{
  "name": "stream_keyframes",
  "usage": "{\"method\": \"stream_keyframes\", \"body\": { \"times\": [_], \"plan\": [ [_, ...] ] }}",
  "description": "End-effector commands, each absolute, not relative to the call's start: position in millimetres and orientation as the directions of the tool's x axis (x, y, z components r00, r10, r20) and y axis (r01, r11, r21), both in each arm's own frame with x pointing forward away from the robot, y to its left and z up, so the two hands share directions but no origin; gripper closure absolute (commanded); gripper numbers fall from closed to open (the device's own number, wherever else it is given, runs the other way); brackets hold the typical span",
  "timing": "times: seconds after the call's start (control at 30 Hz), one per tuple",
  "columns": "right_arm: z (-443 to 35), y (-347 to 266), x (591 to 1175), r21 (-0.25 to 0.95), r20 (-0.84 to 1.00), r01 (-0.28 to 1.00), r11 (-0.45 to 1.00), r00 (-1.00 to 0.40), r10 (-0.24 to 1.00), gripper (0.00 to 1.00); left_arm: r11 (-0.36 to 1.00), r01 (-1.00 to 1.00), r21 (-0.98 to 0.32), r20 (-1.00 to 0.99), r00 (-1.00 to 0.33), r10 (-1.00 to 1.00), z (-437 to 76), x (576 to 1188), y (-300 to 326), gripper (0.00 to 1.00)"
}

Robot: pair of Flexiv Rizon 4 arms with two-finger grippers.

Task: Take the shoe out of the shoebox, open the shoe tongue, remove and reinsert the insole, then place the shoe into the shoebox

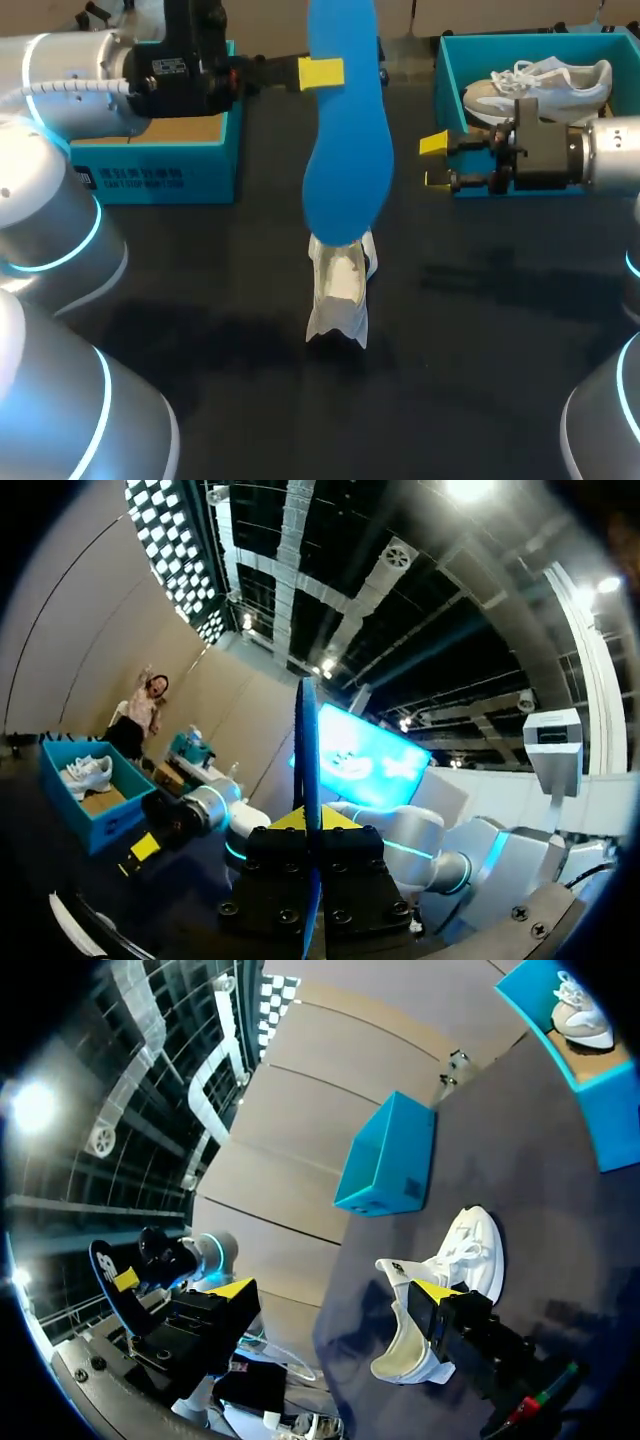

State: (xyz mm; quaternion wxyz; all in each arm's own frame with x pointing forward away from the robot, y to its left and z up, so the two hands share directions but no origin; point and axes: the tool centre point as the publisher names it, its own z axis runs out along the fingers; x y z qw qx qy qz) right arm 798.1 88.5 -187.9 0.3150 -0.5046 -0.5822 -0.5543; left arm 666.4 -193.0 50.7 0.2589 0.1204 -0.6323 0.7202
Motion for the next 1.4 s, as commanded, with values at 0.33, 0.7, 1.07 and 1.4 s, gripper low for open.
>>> {"method": "stream_keyframes", "body": {
  "times": [0.33, 0.7, 1.07, 1.4],
  "plan": [
    [-188, 90, 799, 0.328, 0.926, 0.937, -0.124, -0.292, 0.240, 0.00, -0.196, 0.103, -0.975, -0.147, -0.963, 0.227, 26, 710, -187, 1.00],
    [-188, 90, 799, 0.328, 0.926, 0.937, -0.124, -0.292, 0.240, 0.00, -0.297, 0.468, -0.833, -0.533, -0.823, 0.196, 14, 730, -180, 1.00],
    [-188, 90, 799, 0.328, 0.926, 0.937, -0.124, -0.292, 0.240, 0.00, -0.283, 0.484, -0.828, -0.541, -0.822, 0.180, 11, 731, -179, 1.00],
    [-186, 87, 802, 0.308, 0.938, 0.936, -0.172, -0.267, 0.223, 0.00, -0.311, 0.744, -0.591, -0.792, -0.609, 0.048, -8, 726, -180, 1.00]
  ]
}}
